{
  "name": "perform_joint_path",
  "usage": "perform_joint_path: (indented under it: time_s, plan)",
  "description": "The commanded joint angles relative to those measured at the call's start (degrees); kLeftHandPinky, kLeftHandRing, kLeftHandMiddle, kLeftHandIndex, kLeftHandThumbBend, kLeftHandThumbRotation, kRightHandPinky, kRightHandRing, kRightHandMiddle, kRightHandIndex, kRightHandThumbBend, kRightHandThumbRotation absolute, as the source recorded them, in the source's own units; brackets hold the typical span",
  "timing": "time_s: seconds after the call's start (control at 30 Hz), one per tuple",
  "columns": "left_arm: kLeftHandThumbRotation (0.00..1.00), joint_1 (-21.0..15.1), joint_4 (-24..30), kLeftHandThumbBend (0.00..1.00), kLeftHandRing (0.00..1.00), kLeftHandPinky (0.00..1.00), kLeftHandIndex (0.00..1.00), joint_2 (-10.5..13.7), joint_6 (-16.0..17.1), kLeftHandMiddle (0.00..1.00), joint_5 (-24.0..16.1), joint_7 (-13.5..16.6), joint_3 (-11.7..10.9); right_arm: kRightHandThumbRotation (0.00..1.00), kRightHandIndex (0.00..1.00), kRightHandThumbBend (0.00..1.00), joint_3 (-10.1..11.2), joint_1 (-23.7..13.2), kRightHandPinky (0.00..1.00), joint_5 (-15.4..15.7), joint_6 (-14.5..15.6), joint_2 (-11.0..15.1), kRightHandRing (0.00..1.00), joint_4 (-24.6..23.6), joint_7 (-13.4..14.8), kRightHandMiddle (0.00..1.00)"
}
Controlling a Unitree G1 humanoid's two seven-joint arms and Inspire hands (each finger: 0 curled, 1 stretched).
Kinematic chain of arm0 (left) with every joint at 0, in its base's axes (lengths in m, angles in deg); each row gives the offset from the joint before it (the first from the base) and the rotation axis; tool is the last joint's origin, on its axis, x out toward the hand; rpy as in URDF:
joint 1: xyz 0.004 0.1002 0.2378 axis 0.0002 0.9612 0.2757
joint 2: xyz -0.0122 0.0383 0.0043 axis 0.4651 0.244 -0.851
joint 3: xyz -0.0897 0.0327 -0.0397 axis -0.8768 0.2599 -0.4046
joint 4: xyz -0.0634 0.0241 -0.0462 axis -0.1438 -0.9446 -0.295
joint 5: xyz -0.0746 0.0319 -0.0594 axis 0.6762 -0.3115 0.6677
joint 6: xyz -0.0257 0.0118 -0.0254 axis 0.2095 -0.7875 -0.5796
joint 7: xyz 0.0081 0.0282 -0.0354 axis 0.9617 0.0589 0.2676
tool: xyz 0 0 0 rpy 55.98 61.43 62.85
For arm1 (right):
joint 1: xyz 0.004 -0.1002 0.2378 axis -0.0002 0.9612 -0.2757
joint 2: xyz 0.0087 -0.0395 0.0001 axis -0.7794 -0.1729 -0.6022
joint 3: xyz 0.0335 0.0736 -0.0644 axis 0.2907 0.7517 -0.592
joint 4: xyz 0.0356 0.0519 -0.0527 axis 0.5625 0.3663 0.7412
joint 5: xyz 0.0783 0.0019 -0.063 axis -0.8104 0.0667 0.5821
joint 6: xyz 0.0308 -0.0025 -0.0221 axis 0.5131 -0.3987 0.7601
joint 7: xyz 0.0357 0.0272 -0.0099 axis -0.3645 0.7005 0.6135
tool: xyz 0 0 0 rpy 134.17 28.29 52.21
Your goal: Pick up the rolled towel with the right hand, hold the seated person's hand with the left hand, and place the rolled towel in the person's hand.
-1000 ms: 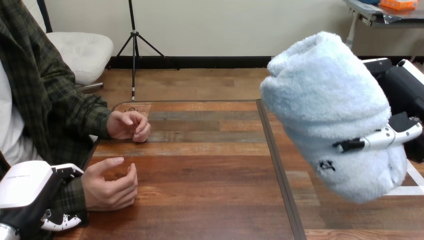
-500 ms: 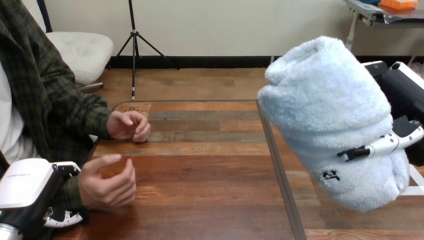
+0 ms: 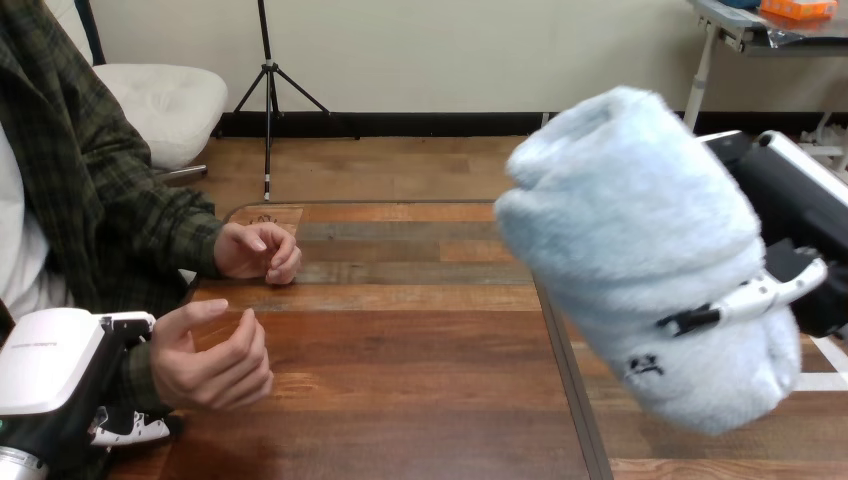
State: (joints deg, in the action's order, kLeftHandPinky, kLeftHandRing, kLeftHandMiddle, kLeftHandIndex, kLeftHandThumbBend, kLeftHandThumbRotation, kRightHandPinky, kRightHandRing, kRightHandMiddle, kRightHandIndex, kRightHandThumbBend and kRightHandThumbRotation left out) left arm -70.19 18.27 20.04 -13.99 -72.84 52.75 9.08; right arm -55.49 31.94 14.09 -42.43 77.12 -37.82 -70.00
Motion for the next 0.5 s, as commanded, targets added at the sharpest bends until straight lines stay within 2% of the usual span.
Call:
perform_joint_path:
  time_s: [0.0,0.3,0.47]
  plan:
    - [0.00,-1.7,0.9,0.98,0.42,0.42,0.46,-1.6,0.7,0.45,1.1,1.7,0.7,0.00,0.26,0.80,-1.1,-2.1,0.11,-0.8,0.1,-1.1,0.17,-3.4,1.0,0.22]
    - [0.00,-0.1,4.3,0.99,0.41,0.41,0.44,-2.1,0.9,0.43,2.8,2.4,-0.3,0.00,0.25,0.78,-3.2,-3.2,0.11,-1.5,0.2,-2.1,0.17,-3.2,-0.1,0.22]
    - [0.00,1.1,7.2,0.99,0.41,0.40,0.43,-2.4,0.9,0.43,3.9,2.6,-1.2,0.00,0.24,0.79,-4.5,-4.3,0.11,-1.7,1.8,-2.6,0.17,-3.3,0.2,0.22]
